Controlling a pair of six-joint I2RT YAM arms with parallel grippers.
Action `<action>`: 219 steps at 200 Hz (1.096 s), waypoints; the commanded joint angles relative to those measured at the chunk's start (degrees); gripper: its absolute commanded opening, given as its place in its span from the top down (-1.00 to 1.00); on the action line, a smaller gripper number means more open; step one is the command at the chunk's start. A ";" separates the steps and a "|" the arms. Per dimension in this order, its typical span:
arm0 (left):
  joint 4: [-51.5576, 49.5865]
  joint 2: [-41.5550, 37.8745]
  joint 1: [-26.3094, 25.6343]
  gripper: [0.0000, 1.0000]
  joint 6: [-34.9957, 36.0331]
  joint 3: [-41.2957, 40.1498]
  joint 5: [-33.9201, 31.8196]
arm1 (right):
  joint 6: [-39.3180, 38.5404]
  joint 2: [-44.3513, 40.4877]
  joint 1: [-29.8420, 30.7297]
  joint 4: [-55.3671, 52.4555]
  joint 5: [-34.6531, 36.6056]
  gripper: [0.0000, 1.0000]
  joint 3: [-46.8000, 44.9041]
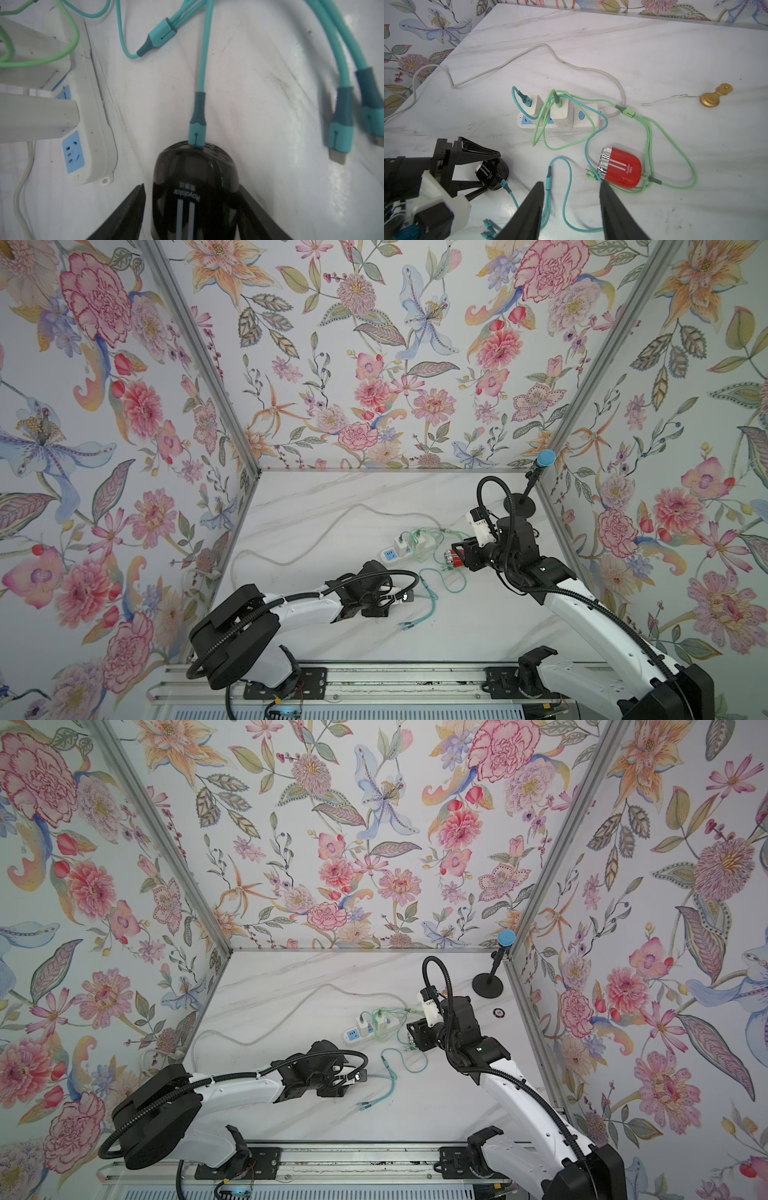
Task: Charge the electric shaver
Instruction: Place the electric shaver at the center of the board, then reset both arms
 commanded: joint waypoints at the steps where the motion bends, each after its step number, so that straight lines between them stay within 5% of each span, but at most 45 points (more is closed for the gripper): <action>1: 1.10 -2.22 0.52 -0.96 -0.86 -2.04 0.78 | 2.40 -0.77 -0.79 1.82 3.05 0.02 -1.10; 28: 4.47 -7.88 0.54 -0.98 -2.85 -3.84 -0.64 | 3.89 -1.36 -1.95 2.06 9.46 -0.23 -1.78; 35: 6.44 -10.15 0.49 -0.98 -4.53 -4.51 -2.15 | 4.01 -1.98 -2.12 2.54 12.60 -0.44 -2.25; 45: 10.47 -14.17 0.70 -0.98 -6.69 -5.89 -4.33 | 3.41 -3.08 -2.44 3.89 16.81 -0.99 -3.29; 71: 27.14 -24.20 2.37 -0.98 -16.73 -11.54 -15.38 | 4.43 -4.97 -5.94 6.65 28.42 -1.00 -6.22; 93: 36.48 -26.93 6.09 -0.99 -25.11 -14.15 -31.95 | 5.13 -5.07 -10.26 10.62 35.45 -1.00 -9.78; 110: 45.26 -26.65 9.94 -0.99 -27.64 -17.41 -44.79 | 2.48 -5.45 -11.30 20.53 42.35 -1.00 -15.49; 128: 56.71 -24.69 15.63 -0.98 -28.19 -22.02 -48.97 | 0.05 -4.85 -13.06 33.71 43.16 -1.00 -22.24; 155: 52.52 -21.96 25.71 -0.98 -34.71 -21.32 -48.69 | -1.40 0.72 -16.72 45.67 39.37 -1.00 -27.36; 192: 67.85 -12.13 34.62 -0.98 -32.52 -25.73 -37.59 | -2.12 11.23 -20.86 65.59 32.40 -1.00 -32.65; 219: 74.29 -5.30 40.56 -0.98 -31.31 -25.72 -24.86 | -3.67 14.79 -21.31 66.84 26.82 -1.00 -30.26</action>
